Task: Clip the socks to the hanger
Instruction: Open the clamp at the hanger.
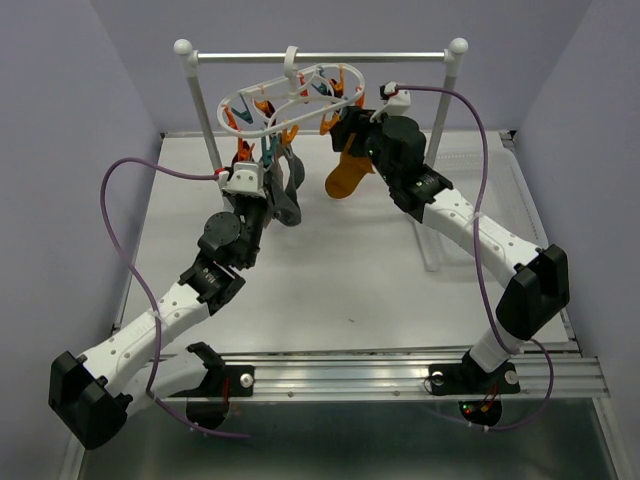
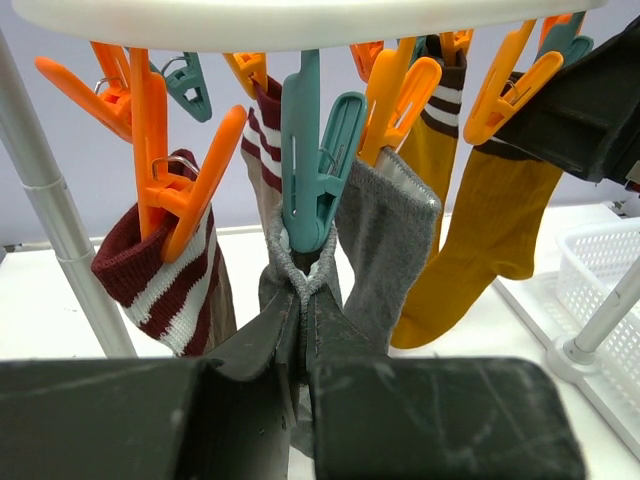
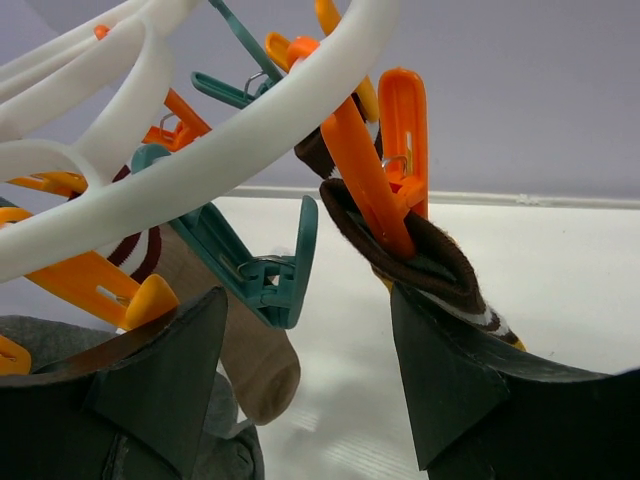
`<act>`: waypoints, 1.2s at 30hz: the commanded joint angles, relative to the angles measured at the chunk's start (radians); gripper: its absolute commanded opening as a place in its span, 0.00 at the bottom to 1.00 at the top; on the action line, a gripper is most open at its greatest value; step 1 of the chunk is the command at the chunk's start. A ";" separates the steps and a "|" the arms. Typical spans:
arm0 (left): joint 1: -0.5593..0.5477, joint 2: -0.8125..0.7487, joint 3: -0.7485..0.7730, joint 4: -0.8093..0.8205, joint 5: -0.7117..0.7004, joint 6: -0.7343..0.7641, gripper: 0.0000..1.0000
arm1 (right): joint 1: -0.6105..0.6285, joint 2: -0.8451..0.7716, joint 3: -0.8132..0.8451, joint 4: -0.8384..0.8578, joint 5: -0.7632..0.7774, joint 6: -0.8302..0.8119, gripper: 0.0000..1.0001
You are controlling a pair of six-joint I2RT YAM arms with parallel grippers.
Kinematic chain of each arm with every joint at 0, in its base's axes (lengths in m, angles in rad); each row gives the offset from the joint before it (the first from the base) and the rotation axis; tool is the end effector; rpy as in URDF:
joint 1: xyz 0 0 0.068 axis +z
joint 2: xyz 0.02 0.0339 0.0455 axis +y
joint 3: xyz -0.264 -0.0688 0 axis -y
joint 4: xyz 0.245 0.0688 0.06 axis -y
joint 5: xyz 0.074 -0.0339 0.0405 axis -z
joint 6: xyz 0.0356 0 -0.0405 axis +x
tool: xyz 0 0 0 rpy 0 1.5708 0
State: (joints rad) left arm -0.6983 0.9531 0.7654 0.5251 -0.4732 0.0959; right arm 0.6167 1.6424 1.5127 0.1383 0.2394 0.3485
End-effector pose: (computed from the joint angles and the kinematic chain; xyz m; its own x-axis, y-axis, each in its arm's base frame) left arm 0.1780 -0.1282 0.3769 0.2756 -0.1201 -0.9537 0.2175 0.9742 -0.0598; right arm 0.3297 0.2234 0.4056 -0.1192 0.3221 -0.9392 -0.3487 0.8721 0.3434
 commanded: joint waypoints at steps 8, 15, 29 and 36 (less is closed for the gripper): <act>0.003 -0.010 0.000 0.042 0.007 -0.010 0.00 | 0.006 -0.021 0.024 0.139 0.024 0.037 0.71; 0.003 -0.007 -0.002 0.042 0.021 -0.019 0.00 | 0.006 -0.039 0.000 0.191 0.060 0.037 0.70; 0.003 -0.001 -0.005 0.046 0.041 -0.038 0.00 | 0.015 -0.030 -0.011 0.251 0.112 -0.005 0.66; 0.003 -0.005 -0.011 0.046 0.033 -0.035 0.00 | 0.015 -0.006 0.014 0.268 0.117 -0.025 0.64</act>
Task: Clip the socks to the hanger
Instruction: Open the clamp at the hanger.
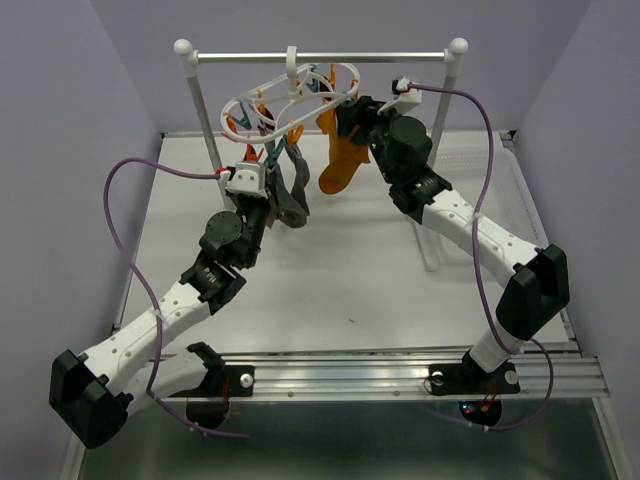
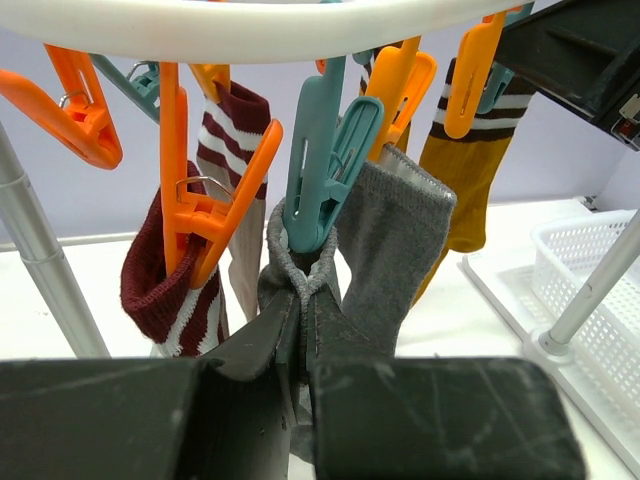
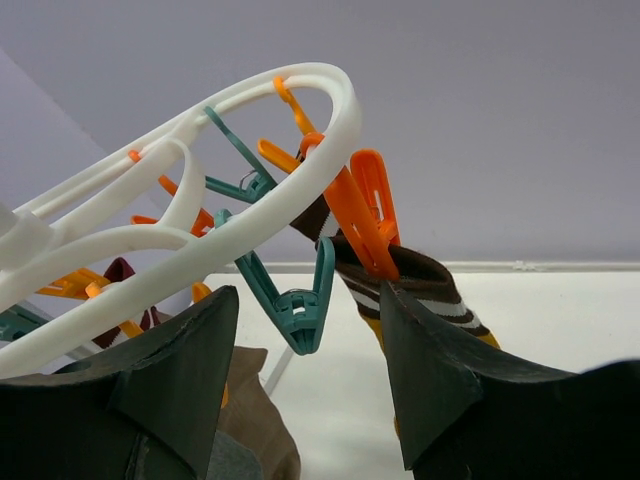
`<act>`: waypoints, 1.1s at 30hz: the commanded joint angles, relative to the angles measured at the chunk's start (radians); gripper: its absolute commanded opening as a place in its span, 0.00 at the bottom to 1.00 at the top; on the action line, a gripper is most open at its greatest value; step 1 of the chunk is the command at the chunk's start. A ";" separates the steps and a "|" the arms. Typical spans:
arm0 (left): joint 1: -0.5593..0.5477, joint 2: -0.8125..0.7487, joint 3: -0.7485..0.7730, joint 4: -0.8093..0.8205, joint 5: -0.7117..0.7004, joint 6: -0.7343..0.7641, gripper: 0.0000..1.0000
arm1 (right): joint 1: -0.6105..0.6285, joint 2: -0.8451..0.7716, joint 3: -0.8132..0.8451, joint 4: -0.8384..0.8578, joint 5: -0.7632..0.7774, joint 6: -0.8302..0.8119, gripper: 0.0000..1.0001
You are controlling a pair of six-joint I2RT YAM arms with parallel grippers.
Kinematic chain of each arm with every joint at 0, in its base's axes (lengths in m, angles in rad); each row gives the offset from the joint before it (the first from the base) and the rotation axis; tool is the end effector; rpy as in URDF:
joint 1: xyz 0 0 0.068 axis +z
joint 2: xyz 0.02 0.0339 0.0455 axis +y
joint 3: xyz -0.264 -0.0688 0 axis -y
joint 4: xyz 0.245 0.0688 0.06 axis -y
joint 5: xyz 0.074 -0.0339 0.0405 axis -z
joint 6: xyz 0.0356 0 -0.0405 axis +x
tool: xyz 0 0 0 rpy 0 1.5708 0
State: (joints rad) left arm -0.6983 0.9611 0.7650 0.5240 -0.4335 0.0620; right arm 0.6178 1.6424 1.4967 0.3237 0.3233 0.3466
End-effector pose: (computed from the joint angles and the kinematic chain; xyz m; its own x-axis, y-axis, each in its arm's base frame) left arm 0.1792 -0.1309 0.3753 0.2635 -0.1477 -0.9533 0.2630 0.9618 -0.0764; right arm 0.3294 0.2202 0.4197 0.0358 0.4206 -0.9066 -0.3259 0.8625 0.3872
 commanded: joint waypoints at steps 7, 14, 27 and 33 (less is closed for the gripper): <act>0.003 -0.016 -0.015 0.048 -0.017 0.004 0.00 | 0.014 0.008 0.046 0.100 0.017 -0.044 0.63; 0.003 -0.018 -0.018 0.051 -0.021 0.002 0.00 | 0.014 0.014 0.056 0.098 -0.001 -0.040 0.63; 0.003 -0.022 -0.020 0.053 -0.021 0.007 0.00 | 0.014 0.030 0.068 0.098 0.023 -0.032 0.51; 0.003 -0.021 -0.021 0.053 -0.022 0.010 0.00 | 0.014 0.014 0.068 0.097 0.017 -0.043 0.53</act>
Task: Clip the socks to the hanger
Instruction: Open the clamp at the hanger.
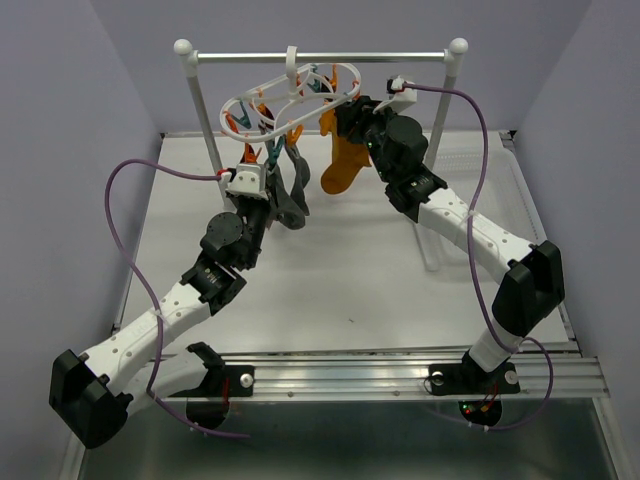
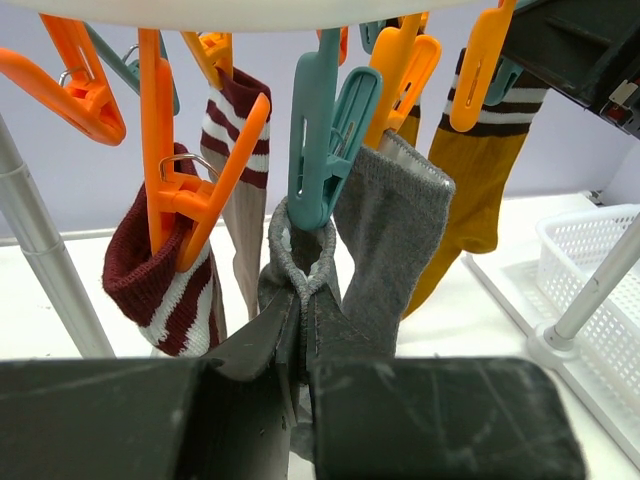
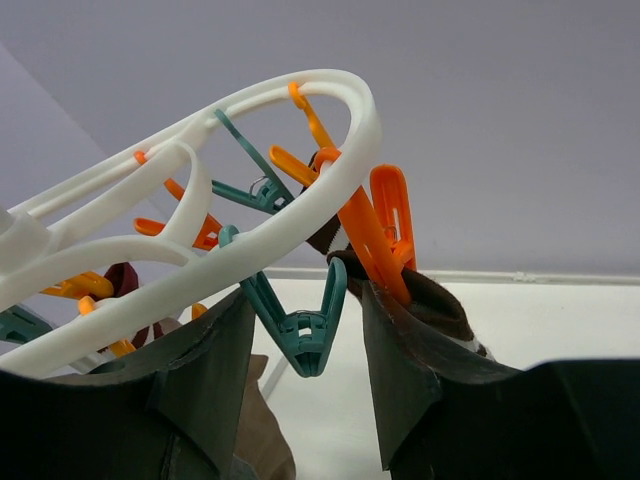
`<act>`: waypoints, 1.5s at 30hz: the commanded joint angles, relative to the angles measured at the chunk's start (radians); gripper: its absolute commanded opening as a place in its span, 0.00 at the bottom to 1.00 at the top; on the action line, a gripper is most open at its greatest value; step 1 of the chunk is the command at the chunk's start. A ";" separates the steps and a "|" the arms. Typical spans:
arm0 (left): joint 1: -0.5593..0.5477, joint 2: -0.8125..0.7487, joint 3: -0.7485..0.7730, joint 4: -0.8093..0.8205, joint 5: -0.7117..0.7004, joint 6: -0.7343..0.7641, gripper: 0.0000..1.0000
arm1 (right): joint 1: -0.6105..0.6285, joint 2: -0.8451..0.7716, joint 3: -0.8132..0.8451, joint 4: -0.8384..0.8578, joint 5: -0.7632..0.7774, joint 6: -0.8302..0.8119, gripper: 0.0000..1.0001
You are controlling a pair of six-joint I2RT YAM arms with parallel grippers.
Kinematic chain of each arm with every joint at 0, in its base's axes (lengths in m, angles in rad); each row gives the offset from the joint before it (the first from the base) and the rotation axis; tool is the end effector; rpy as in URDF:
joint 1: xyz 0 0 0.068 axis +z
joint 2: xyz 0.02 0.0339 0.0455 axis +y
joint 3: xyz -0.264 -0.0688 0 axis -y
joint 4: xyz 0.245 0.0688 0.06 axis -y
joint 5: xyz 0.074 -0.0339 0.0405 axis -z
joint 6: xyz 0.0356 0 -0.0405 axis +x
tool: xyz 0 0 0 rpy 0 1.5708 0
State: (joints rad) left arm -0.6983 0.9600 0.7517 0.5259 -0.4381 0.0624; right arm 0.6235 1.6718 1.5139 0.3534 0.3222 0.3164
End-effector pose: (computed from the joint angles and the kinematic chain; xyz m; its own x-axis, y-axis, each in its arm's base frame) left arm 0.1795 -0.1309 0.3710 0.2558 -0.1410 -0.9564 0.2581 0.9634 -0.0730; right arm 0.3343 0.2266 0.4178 0.0560 0.4038 -0.9131 -0.3358 0.8689 0.3637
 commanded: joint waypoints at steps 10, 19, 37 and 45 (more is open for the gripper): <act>0.003 -0.017 -0.008 0.052 -0.019 0.008 0.00 | 0.008 -0.012 0.057 0.067 0.037 -0.019 0.54; 0.003 -0.014 -0.011 0.055 -0.021 0.010 0.00 | 0.008 -0.007 0.055 0.096 0.040 -0.027 0.52; 0.003 -0.026 -0.014 0.052 -0.016 0.017 0.00 | 0.008 -0.030 0.048 0.073 0.017 -0.031 0.13; 0.003 -0.084 -0.026 -0.019 0.203 0.054 0.00 | 0.008 -0.041 0.084 -0.027 0.005 0.001 0.01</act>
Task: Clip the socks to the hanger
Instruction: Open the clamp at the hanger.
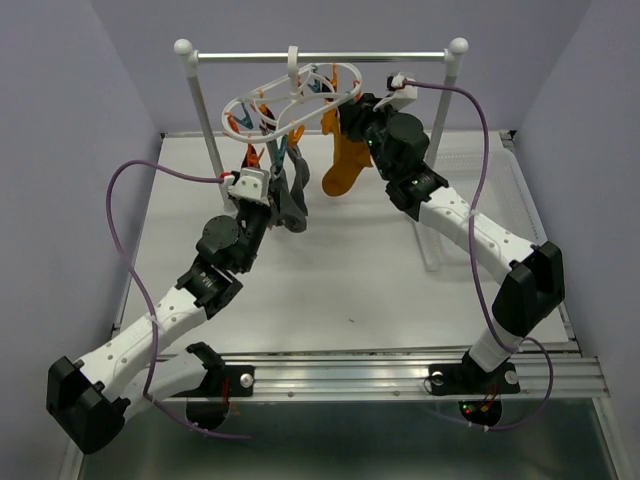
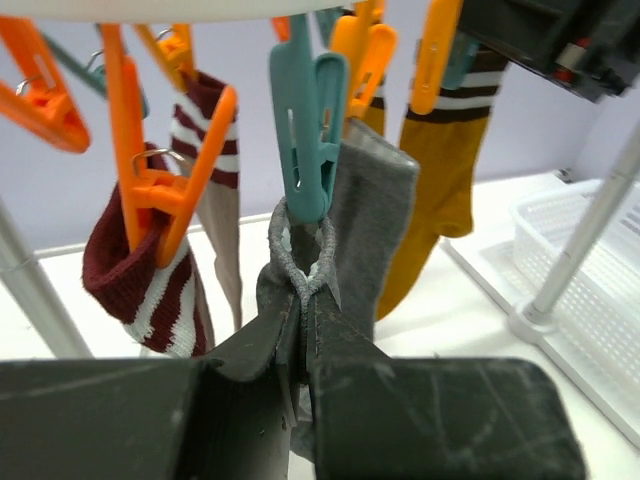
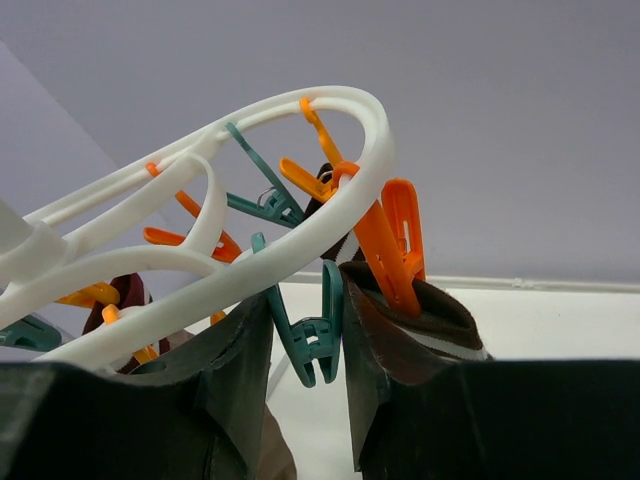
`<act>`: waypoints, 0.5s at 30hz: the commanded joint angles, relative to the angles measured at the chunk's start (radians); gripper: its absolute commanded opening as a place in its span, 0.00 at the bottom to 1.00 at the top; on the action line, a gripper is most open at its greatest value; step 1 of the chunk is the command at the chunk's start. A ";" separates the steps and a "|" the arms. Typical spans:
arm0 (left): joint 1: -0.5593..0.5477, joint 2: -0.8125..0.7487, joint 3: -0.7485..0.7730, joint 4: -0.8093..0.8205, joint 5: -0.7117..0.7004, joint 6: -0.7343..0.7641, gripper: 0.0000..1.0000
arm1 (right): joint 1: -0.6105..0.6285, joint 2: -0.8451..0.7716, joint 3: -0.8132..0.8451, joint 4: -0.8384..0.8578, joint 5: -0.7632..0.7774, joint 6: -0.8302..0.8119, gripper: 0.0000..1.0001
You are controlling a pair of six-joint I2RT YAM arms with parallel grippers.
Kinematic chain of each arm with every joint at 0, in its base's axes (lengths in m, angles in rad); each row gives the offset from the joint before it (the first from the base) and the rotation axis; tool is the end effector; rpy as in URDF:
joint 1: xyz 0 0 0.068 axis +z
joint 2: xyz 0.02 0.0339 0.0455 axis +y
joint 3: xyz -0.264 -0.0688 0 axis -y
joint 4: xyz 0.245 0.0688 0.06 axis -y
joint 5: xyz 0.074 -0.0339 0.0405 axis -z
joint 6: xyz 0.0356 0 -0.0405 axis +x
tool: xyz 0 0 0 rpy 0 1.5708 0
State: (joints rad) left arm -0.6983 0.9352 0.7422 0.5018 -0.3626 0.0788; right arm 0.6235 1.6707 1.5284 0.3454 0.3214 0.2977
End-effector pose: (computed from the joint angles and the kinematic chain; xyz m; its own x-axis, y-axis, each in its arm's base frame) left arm 0.1747 -0.1301 0.3704 0.2590 -0.1213 -0.9582 0.3229 0.9459 -0.0325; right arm 0.3337 0.2261 0.4226 0.0677 0.3915 -0.9177 -0.3375 0.8745 0.3482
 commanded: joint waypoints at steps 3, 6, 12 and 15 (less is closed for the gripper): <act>0.003 -0.079 -0.023 -0.006 0.162 0.026 0.00 | 0.008 -0.046 0.067 -0.032 0.004 0.026 0.10; 0.003 -0.078 -0.021 -0.016 0.082 0.015 0.00 | 0.008 -0.055 0.061 -0.034 0.010 0.029 0.29; 0.003 -0.069 -0.021 -0.016 0.024 -0.016 0.00 | 0.008 -0.046 0.073 -0.033 0.011 0.009 0.31; 0.003 -0.061 -0.020 -0.014 0.010 -0.028 0.00 | 0.008 -0.039 0.084 -0.032 0.015 0.001 0.34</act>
State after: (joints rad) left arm -0.6983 0.8753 0.7277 0.4465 -0.3111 0.0689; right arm 0.6235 1.6627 1.5501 0.2955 0.3214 0.3119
